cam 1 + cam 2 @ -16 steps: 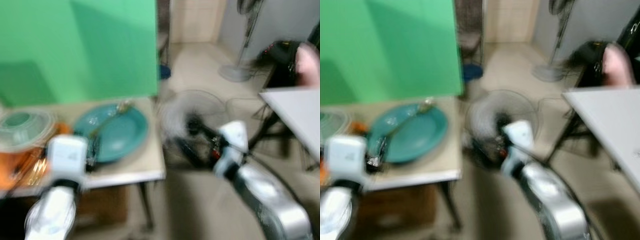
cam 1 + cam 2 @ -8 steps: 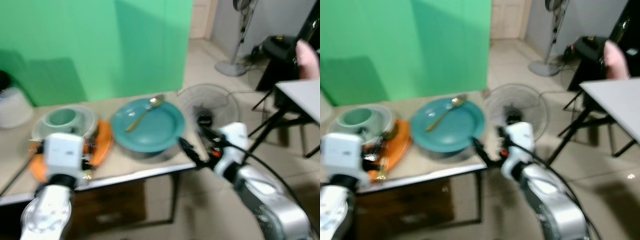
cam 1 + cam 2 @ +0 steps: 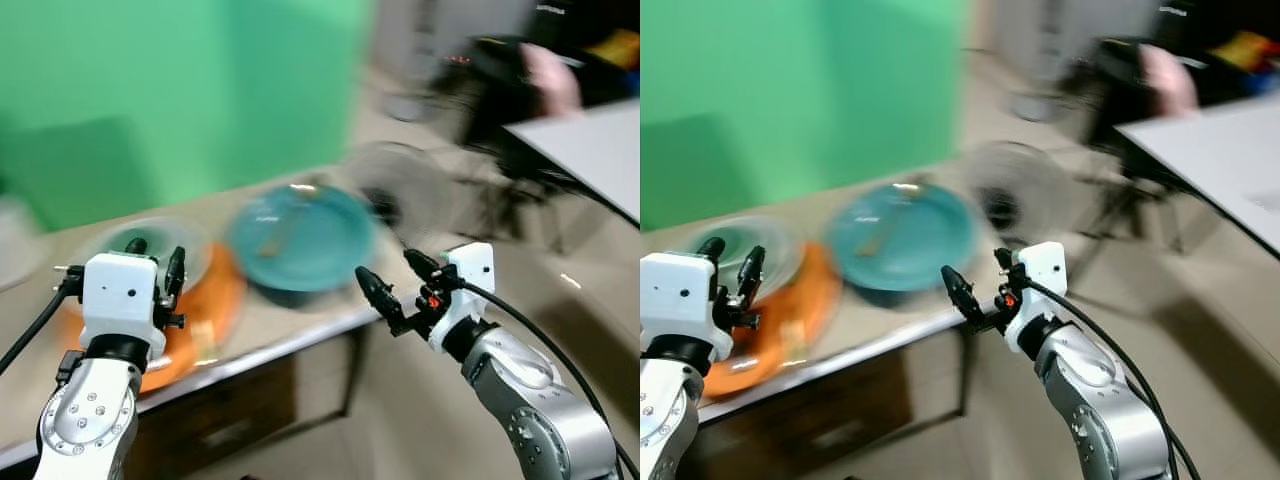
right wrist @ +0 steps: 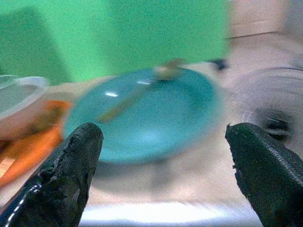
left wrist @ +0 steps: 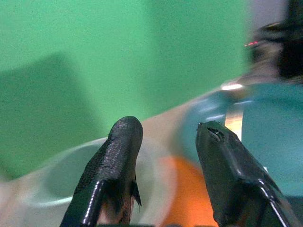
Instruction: Setting the table
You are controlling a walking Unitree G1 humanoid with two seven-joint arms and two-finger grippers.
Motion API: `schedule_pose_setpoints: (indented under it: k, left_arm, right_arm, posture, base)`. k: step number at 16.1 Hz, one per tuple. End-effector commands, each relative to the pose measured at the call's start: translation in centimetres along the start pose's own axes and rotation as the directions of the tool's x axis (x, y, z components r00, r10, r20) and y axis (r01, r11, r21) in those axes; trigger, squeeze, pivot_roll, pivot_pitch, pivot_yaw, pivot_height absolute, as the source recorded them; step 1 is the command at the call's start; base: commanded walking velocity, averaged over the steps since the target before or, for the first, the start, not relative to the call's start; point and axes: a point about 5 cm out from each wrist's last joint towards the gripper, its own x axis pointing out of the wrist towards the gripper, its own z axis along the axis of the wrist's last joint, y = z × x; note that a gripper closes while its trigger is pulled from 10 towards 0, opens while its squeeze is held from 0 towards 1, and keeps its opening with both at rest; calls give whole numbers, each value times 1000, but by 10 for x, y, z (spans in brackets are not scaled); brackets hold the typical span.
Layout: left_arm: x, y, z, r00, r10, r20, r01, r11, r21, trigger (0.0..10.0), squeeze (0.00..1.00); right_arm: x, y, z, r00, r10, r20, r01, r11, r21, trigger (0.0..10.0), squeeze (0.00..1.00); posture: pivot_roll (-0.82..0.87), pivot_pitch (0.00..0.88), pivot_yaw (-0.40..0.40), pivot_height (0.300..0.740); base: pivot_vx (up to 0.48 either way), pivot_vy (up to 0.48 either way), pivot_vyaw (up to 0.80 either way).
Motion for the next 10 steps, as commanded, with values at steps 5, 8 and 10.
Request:
schedule_pose_setpoints:
  k: [5,8,10]
  left_arm:
    - [-3,-4,1,1000,9,4,-9,1000,-24,10000,0]
    - [-4,1,2,1000,14,16,-14,999,-31,10000,0]
    - [-5,5,4,999,26,22,-25,999,-48,10000,0]
  right_arm:
    - [-1,-4,7,1000,-10,14,11,1000,-5,10000,0]
    - [1,-3,8,1000,2,13,-1,1000,-7,10000,0]
    - [2,-2,9,1000,10,8,-10,1000,-10,10000,0]
  posture:
    - [-8,23,7,740]
    - [-1,25,3,740]
    - [2,26,-1,740]
  base:
    - [0,0,-98]
    - [0,0,0]
    - [0,0,0]
